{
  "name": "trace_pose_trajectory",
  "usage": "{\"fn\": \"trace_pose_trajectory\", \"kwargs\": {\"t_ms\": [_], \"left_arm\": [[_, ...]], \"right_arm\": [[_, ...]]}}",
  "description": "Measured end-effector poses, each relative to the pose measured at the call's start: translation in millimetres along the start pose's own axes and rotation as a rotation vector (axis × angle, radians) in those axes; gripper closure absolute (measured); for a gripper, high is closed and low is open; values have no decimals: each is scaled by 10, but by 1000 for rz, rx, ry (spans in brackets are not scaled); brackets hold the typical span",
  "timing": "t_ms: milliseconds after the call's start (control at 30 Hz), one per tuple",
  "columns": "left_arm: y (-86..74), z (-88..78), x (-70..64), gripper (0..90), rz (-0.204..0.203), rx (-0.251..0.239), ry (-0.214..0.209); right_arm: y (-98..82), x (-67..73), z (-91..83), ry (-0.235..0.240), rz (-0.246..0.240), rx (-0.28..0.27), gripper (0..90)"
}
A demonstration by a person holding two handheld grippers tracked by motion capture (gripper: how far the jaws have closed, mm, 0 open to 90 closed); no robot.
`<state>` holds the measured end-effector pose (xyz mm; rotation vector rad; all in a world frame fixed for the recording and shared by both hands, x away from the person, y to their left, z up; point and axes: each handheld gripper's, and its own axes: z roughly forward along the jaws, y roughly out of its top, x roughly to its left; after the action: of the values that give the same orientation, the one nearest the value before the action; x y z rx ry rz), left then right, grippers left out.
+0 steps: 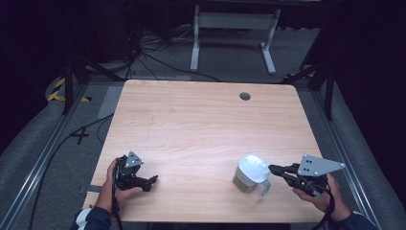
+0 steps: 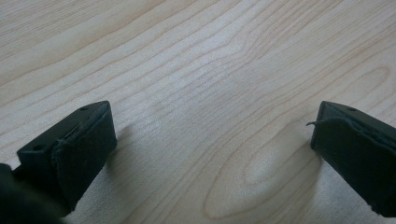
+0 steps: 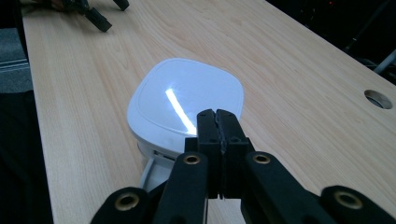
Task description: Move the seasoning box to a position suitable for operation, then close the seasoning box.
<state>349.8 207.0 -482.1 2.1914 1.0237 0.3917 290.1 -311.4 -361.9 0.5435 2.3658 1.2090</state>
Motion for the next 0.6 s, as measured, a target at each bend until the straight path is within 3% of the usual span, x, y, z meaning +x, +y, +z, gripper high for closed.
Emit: {"fn": "trace_pose_trajectory", "kwargs": {"t_ms": [600], "left_arm": [[-3, -3, -1, 9, -2, -2, 1]], "right_arm": [[-46, -77, -107, -62, 4, 16, 895]]}}
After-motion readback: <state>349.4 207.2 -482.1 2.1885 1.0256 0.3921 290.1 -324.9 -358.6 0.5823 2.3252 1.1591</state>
